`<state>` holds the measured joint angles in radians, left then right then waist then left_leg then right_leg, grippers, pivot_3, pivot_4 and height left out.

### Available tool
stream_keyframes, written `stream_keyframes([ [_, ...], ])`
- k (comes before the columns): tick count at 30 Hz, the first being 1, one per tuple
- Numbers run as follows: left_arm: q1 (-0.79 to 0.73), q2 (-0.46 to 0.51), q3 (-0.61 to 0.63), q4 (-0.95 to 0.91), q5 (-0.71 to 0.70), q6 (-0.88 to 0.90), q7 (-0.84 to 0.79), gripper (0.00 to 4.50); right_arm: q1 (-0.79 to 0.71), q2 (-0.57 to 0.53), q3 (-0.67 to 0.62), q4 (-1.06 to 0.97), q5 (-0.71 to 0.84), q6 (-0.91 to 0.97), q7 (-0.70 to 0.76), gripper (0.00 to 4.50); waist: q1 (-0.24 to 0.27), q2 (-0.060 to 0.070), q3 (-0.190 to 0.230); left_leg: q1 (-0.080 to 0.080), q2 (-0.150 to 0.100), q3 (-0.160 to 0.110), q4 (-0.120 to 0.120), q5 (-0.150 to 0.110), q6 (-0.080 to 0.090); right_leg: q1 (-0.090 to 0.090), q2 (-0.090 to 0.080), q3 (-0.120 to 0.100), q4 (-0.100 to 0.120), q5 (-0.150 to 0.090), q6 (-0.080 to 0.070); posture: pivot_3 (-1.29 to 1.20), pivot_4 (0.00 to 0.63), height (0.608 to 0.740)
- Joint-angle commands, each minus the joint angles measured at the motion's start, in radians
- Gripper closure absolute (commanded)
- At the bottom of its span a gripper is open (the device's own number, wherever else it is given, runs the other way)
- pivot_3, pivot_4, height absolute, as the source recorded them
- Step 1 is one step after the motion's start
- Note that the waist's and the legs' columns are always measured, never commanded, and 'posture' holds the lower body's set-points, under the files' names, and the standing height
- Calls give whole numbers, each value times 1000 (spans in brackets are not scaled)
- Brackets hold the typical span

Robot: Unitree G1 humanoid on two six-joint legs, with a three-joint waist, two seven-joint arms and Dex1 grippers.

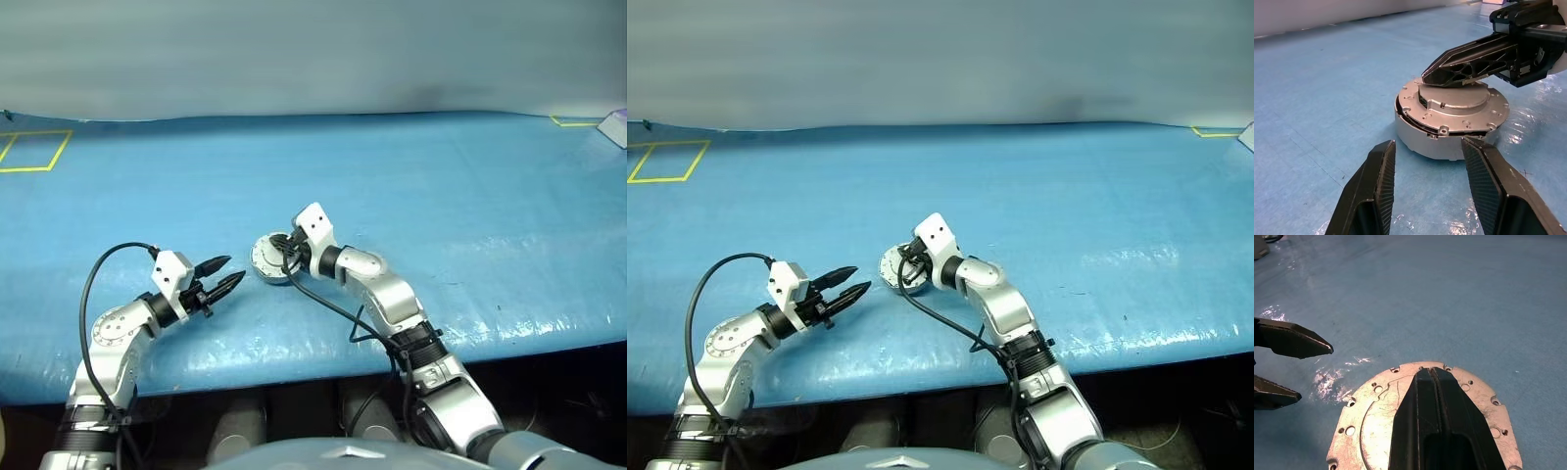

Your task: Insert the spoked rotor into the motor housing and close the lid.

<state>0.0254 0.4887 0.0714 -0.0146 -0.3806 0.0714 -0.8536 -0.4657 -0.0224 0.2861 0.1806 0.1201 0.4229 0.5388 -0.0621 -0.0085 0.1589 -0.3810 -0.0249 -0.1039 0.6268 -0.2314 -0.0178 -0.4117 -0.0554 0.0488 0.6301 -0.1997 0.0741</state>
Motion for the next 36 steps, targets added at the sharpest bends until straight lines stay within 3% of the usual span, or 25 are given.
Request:
stream_keyframes([
  [1, -15, -4, 24, -53, -51, 19, -10, 2190, 17, 8, 1, 17, -10, -9, -15, 4475, 0, 0, 0, 0, 0, 0, 0, 0, 0, 0, 0, 0, 0, 0, 0, 0, 150, 740],
  [4, -29, -15, 25, -51, -70, 42, 4, 2190, 21, 6, 1, 7, -8, -10, -20, 4475, 0, 0, 0, 1, 0, 0, 0, 0, 0, 1, 0, 0, 0, 0, 0, 0, 150, 740],
  [11, -78, -25, -21, -33, -36, 44, 3, 76, 23, -1, 6, -6, -13, -18, -26, 4500, 0, 0, 0, 1, 0, 0, 0, 0, 0, 1, 0, 0, 0, 0, 0, 0, 150, 740],
  [19, -103, -53, -40, -44, -16, 46, 29, 17, 32, -2, 10, -35, -14, -15, -31, 4500, 0, 0, 0, 1, 0, 0, 0, 0, 0, 1, 0, 0, 0, 0, 0, 0, 150, 740],
  [22, -94, -40, -41, -52, -36, 63, -3, 603, 34, 0, 9, -39, -15, -14, -31, 4500, 1, 0, 0, 1, 0, 0, 0, 0, 0, 1, 0, 0, 0, 0, 0, 0, 150, 740],
  [33, -103, -49, -72, -14, 39, 38, 23, 4335, 37, 6, 9, -40, -15, -12, -33, 4500, 1, 0, 0, 1, 0, 0, 0, 0, 0, 1, 0, 0, 0, 0, 0, 0, 150, 740],
  [36, -107, -50, -83, -5, 60, 43, 36, 4458, 40, 11, 12, -43, -13, -10, -35, 4500, 0, 0, 0, 1, 0, 0, 0, 0, 0, 1, 0, 0, 0, 0, 0, 0, 150, 740],
])
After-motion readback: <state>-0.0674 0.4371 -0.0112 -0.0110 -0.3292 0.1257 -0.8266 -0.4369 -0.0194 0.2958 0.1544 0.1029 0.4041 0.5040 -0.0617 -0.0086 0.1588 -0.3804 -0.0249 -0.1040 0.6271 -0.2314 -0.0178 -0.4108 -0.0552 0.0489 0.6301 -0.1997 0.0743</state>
